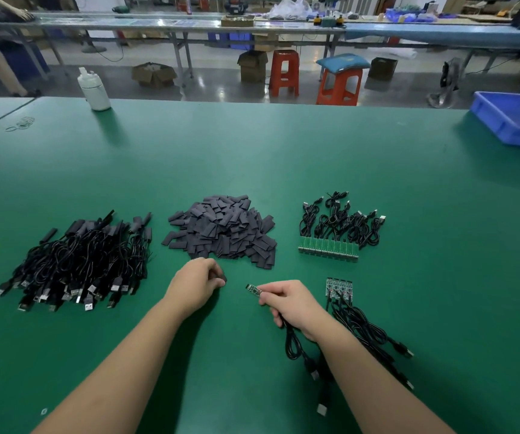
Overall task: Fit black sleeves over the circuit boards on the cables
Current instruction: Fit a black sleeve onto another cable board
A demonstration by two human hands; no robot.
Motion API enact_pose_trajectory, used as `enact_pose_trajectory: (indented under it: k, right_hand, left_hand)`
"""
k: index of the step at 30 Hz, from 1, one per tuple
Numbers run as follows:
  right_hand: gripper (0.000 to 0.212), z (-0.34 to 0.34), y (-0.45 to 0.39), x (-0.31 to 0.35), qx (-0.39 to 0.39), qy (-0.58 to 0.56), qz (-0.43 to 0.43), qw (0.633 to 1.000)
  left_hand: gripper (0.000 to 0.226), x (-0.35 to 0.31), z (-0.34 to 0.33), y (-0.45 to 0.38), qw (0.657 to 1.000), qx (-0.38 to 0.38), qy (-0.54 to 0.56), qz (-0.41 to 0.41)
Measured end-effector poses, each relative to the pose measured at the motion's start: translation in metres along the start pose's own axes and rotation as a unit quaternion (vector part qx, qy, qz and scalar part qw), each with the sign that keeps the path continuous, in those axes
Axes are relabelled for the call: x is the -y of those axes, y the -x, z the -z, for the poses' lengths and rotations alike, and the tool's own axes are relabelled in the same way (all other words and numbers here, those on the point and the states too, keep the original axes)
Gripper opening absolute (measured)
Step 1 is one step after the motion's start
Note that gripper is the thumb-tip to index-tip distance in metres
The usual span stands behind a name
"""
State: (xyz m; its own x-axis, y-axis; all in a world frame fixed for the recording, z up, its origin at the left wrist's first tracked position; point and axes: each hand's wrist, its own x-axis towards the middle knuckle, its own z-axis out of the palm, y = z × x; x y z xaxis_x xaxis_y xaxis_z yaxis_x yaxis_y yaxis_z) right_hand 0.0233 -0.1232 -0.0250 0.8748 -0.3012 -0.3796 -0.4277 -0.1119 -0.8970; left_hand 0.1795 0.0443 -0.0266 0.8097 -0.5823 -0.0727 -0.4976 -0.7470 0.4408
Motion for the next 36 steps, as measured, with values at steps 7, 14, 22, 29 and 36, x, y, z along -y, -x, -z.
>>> enact_pose_trajectory:
  k: [7, 14, 22, 29, 36]
  right_hand:
    - [0.019, 0.005, 0.003, -0.001, 0.023, 0.036, 0.013, 0.999]
    - [0.028, 0.004, 0.005, 0.000, 0.029, -0.002, -0.002, 1.000]
    - [0.031, 0.002, 0.007, 0.000, 0.042, 0.001, 0.000, 0.999]
    - [0.030, 0.001, 0.006, -0.001, 0.042, -0.003, -0.001, 0.999]
    - [0.026, 0.003, 0.003, -0.004, 0.037, -0.007, -0.005, 0.999]
  left_hand:
    - [0.017, -0.012, -0.004, 0.026, 0.984, 0.025, 0.167, -0.062]
    - [0.035, -0.015, -0.004, 0.030, 0.988, 0.094, -0.036, -0.116]
    - [0.026, -0.011, 0.007, 0.029, 0.964, 0.106, -0.214, -0.122]
    - [0.019, -0.014, 0.014, 0.028, 0.973, 0.068, -0.187, -0.114]
    - [0.015, -0.020, -0.001, 0.040, 0.986, -0.022, 0.111, -0.121]
